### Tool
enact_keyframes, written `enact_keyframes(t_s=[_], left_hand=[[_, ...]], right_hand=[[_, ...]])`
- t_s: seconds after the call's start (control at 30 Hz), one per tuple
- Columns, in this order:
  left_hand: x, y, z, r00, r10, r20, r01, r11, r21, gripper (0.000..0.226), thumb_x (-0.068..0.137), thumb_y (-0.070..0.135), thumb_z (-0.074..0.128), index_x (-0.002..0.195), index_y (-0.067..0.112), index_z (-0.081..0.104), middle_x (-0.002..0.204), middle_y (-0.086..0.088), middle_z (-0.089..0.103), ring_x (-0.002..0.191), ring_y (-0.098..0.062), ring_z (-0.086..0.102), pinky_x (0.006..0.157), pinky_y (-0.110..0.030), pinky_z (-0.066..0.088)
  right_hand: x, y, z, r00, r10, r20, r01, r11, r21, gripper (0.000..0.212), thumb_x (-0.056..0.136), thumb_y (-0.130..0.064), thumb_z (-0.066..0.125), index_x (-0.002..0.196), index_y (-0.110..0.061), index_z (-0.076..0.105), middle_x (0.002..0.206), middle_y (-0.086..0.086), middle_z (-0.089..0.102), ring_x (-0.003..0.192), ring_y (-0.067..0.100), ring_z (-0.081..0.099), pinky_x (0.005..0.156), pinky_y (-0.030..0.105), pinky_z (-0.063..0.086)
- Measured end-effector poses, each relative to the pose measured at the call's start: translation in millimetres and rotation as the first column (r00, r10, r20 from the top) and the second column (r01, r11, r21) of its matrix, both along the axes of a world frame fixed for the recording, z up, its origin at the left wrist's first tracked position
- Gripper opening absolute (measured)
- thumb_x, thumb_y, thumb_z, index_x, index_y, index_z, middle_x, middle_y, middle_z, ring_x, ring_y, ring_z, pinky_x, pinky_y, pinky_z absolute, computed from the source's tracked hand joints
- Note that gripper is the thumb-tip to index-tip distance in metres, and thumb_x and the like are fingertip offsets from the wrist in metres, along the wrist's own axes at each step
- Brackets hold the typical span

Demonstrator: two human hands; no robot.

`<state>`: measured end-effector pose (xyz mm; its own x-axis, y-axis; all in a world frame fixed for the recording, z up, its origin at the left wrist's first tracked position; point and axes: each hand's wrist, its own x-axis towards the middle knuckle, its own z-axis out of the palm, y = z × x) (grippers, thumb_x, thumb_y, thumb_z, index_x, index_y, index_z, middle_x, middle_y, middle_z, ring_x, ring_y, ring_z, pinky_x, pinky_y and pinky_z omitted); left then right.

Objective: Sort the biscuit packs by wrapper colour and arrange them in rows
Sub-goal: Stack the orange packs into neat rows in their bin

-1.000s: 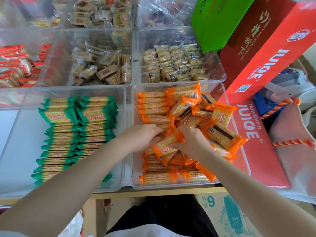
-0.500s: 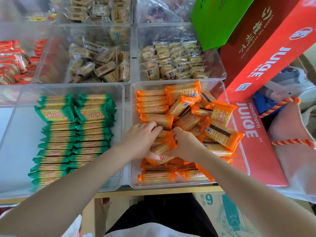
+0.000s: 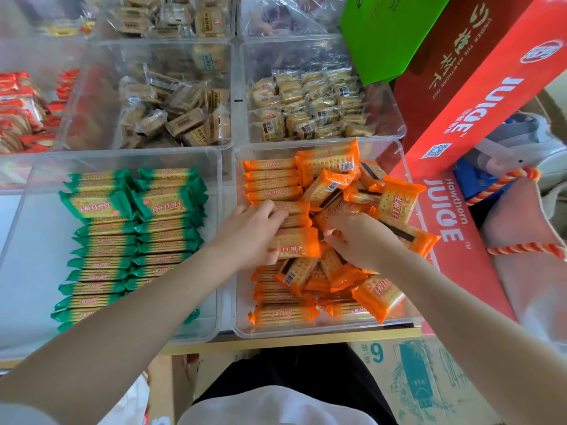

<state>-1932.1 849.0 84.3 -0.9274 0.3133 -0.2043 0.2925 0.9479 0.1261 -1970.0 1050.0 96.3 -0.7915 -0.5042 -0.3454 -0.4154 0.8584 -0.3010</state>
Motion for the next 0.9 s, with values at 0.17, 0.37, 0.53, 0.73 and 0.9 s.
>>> enact_keyframes(t_s=[0.17, 0.37, 0.53, 0.73, 0.9], left_hand=[[-2, 0, 1, 0.999, 0.029, 0.016, -0.029, 0.999, 0.035, 0.071, 0.078, 0.044, 0.063, 0.137, 0.02, 0.032, 0.123, 0.0, 0.041, 0.106, -0.019, 0.047, 0.085, -0.026, 0.034], [-7, -9, 1, 0.995, 0.035, 0.096, -0.044, 0.995, 0.09, 0.074, 0.075, 0.044, 0.066, 0.137, 0.022, 0.034, 0.122, 0.001, 0.042, 0.103, -0.017, 0.047, 0.081, -0.024, 0.035], [-9, -12, 6, 0.988, 0.053, 0.144, -0.069, 0.992, 0.106, 0.076, 0.073, 0.044, 0.068, 0.137, 0.022, 0.033, 0.124, 0.003, 0.042, 0.102, -0.016, 0.049, 0.078, -0.026, 0.04], [-9, -11, 2, 0.991, 0.085, 0.107, -0.098, 0.988, 0.122, 0.077, 0.072, 0.045, 0.068, 0.136, 0.02, 0.034, 0.127, 0.002, 0.041, 0.104, -0.017, 0.051, 0.079, -0.027, 0.042], [-4, -7, -6, 0.998, 0.062, 0.009, -0.063, 0.993, 0.097, 0.073, 0.075, 0.046, 0.062, 0.137, 0.019, 0.035, 0.125, 0.001, 0.044, 0.106, -0.019, 0.05, 0.084, -0.027, 0.037]], right_hand=[[16, 1, -24, 0.977, 0.134, 0.166, -0.154, 0.981, 0.117, 0.051, 0.092, -0.037, 0.051, 0.138, -0.022, 0.035, 0.133, 0.0, 0.048, 0.125, 0.023, 0.042, 0.102, 0.037, 0.039], [19, -13, -38, 0.998, -0.018, 0.063, 0.009, 0.989, 0.148, 0.051, 0.091, -0.052, 0.045, 0.135, -0.025, 0.044, 0.132, -0.001, 0.05, 0.127, 0.026, 0.036, 0.105, 0.039, 0.028], [11, -15, -31, 0.942, -0.203, 0.267, 0.206, 0.978, 0.02, 0.019, 0.084, -0.038, 0.061, 0.094, -0.022, 0.059, 0.103, 0.004, 0.059, 0.108, 0.028, 0.05, 0.083, 0.033, 0.042], [9, 21, -4, 0.858, -0.383, 0.343, 0.447, 0.885, -0.129, 0.027, 0.081, -0.023, 0.065, 0.104, -0.02, 0.052, 0.104, 0.002, 0.059, 0.09, 0.019, 0.056, 0.075, 0.034, 0.05], [20, 33, 8, 0.925, -0.329, 0.19, 0.378, 0.846, -0.377, 0.041, 0.085, -0.013, 0.054, 0.122, -0.027, 0.042, 0.103, 0.01, 0.06, 0.089, 0.023, 0.054, 0.069, 0.031, 0.041]])
